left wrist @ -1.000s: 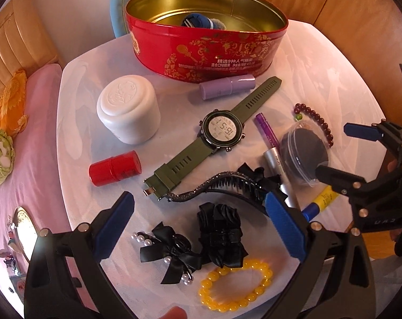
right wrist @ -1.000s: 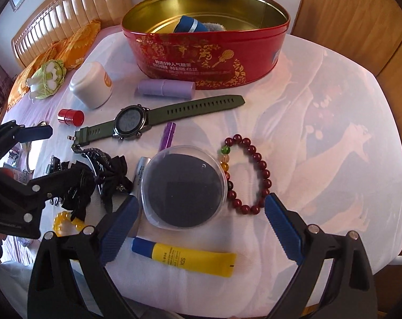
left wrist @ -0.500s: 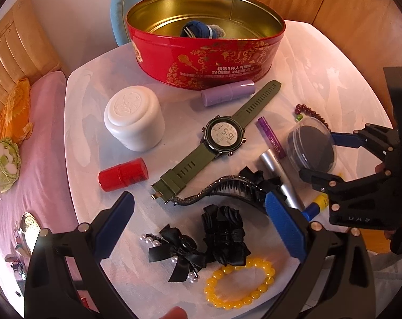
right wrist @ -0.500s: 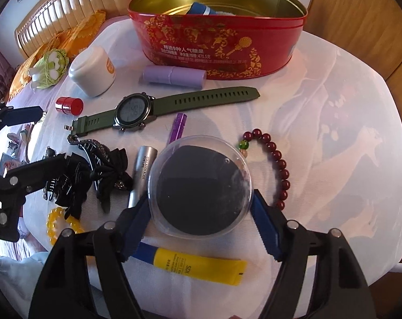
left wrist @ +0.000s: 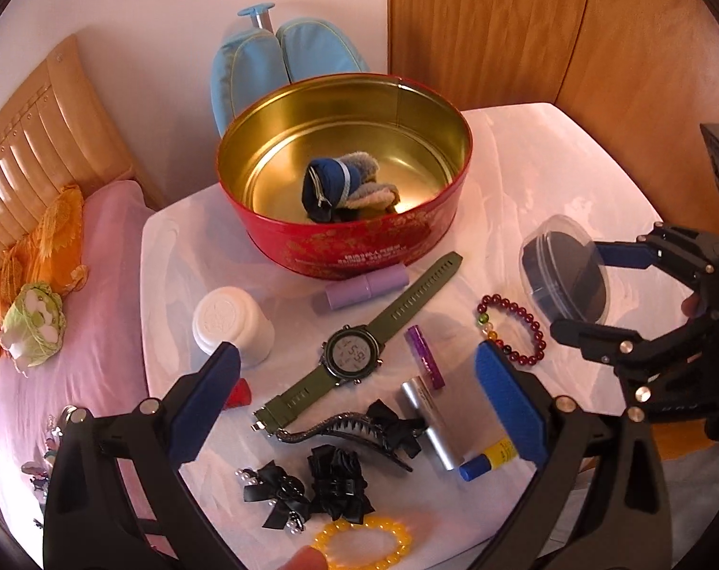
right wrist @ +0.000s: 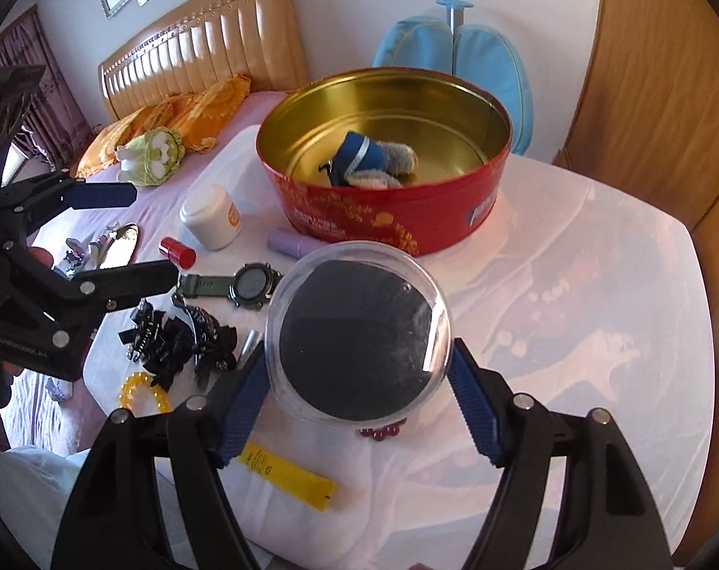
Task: Organize jewelry
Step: 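Carry the clear compact into the red tin and open the right gripper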
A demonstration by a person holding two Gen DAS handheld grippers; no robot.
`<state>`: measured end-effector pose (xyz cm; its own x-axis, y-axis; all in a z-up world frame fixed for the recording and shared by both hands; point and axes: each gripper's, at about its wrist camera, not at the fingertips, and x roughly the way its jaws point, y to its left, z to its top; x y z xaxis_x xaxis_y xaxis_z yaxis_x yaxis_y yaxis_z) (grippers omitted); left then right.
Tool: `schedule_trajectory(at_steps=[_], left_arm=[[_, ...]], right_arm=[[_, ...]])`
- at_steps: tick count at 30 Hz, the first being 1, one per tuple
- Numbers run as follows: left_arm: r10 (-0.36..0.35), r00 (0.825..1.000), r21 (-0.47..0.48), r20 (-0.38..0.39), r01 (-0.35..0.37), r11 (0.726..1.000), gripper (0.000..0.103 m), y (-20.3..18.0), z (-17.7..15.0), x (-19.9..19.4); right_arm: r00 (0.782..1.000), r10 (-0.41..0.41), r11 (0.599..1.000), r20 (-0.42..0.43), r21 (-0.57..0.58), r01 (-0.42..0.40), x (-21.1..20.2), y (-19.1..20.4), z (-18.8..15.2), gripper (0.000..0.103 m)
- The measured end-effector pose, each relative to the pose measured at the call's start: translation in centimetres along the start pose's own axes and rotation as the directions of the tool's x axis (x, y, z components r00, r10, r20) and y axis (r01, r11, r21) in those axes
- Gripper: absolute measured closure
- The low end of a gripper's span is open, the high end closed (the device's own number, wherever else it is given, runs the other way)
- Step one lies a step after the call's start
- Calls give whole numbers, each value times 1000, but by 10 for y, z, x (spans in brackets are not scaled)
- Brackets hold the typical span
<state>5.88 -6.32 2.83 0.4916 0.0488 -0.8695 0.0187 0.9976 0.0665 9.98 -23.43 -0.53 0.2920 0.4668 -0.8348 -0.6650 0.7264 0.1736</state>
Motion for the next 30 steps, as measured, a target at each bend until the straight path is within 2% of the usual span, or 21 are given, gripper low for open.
schedule_trajectory(at_steps=[3,7,8,10,14,16,18,22,25,27,30], left_arm=[[20,999,6,33,-20,1000,7,13,27,-2],[11,994,74,110,-19,997,7,36,89,14],[9,994,95,110,-20,995,7,43,105,27],[79,993,104,86,-88,991,7,58,131,60],[162,984,85,69,-168,982,7,85,153,109],[64,996,45,54,-67,997,7,99,156,119],[-19,998,18,62,18,1000,7,107,157,121],[15,998,39,56,-17,999,7,106,153,124],[27,998,50,48,-29,998,7,103,148,122],[37,999,45,40,-39,998,7,101,145,120],[50,998,35,40,-51,998,7,96,136,108]], right_arm=[[999,29,1000,39,-7,-29,0,-5,33,28],[997,18,1000,78,3,-19,19,-16,95,28],[997,13,1000,74,20,-14,27,-21,112,28],[999,2,999,51,50,-5,53,-29,147,28],[999,-30,996,-42,86,34,120,-45,194,28],[994,-28,991,-101,125,41,149,-54,206,28],[988,8,988,-154,157,16,169,-60,212,28],[972,-9,986,-233,161,48,186,-63,213,28],[959,10,986,-282,162,37,191,-63,212,27],[960,-1,989,-280,143,42,186,-63,215,18],[974,-12,991,-226,129,42,165,-63,211,13]])
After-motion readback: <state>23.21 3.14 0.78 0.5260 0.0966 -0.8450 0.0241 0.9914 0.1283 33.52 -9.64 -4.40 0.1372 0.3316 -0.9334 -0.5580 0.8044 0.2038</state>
